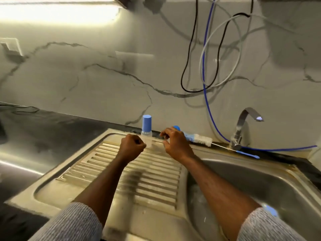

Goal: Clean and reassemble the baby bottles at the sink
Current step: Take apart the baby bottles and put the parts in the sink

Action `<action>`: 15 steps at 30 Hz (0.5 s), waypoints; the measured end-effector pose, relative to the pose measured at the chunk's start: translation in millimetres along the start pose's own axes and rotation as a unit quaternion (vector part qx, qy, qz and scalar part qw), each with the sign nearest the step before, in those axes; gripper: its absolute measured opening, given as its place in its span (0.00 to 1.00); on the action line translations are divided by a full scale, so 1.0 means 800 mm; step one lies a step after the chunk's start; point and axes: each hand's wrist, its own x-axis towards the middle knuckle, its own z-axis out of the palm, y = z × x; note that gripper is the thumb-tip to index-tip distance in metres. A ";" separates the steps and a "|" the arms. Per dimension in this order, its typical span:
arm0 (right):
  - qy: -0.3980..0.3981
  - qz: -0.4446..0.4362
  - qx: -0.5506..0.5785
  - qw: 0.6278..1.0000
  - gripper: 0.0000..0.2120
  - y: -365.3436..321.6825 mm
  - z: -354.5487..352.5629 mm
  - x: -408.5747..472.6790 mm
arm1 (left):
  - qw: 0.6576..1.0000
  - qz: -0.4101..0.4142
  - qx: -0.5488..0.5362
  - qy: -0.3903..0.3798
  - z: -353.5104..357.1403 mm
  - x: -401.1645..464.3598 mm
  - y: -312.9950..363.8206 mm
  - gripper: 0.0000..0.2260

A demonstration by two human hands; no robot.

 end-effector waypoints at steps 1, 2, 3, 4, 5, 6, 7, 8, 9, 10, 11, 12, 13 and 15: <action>-0.023 0.005 -0.016 1.000 0.15 -0.010 0.004 0.016 | 1.000 -0.007 -0.002 -0.002 -0.010 0.007 -0.006 0.07; -0.049 0.012 -0.031 0.998 0.19 -0.020 0.007 0.033 | 1.000 -0.010 -0.003 -0.004 -0.017 0.014 -0.010 0.07; -0.073 0.016 -0.045 0.996 0.22 -0.029 0.010 0.047 | 1.000 -0.010 -0.002 -0.006 -0.023 0.019 -0.013 0.06; -0.091 0.018 -0.056 0.994 0.26 -0.037 0.014 0.061 | 1.000 -0.010 -0.002 -0.008 -0.029 0.023 -0.015 0.06; -0.101 0.019 -0.065 0.993 0.29 -0.045 0.018 0.073 | 1.000 -0.011 -0.004 -0.010 -0.033 0.026 -0.017 0.06; -0.107 0.019 -0.075 0.991 0.32 -0.051 0.022 0.086 | 1.000 -0.012 -0.008 -0.013 -0.037 0.029 -0.017 0.06; -0.113 0.021 -0.086 0.990 0.34 -0.056 0.025 0.097 | 1.000 -0.012 -0.012 -0.013 -0.041 0.032 -0.017 0.06; -0.123 0.026 -0.101 0.987 0.36 -0.059 0.029 0.107 | 1.000 -0.011 -0.017 -0.013 -0.043 0.033 -0.016 0.06; -0.138 0.035 -0.115 0.983 0.37 -0.061 0.032 0.115 | 1.000 -0.010 -0.024 -0.013 -0.045 0.035 -0.015 0.06; -0.157 0.047 -0.126 0.978 0.38 -0.060 0.035 0.121 | 0.999 -0.007 -0.031 -0.014 -0.046 0.035 -0.015 0.06; -0.172 0.059 -0.130 0.975 0.38 -0.058 0.039 0.124 | 0.999 -0.005 -0.034 -0.017 -0.046 0.034 -0.015 0.06; -0.177 0.067 -0.127 0.974 0.37 -0.056 0.043 0.126 | 0.999 -0.002 -0.036 -0.021 -0.046 0.033 -0.015 0.05; -0.166 0.068 -0.116 0.977 0.35 -0.055 0.046 0.126 | 0.999 0.002 -0.038 -0.024 -0.045 0.031 -0.016 0.05; -0.105 0.051 -0.073 0.991 0.27 -0.053 0.052 0.121 | 0.999 0.008 -0.042 -0.027 -0.044 0.028 -0.021 0.05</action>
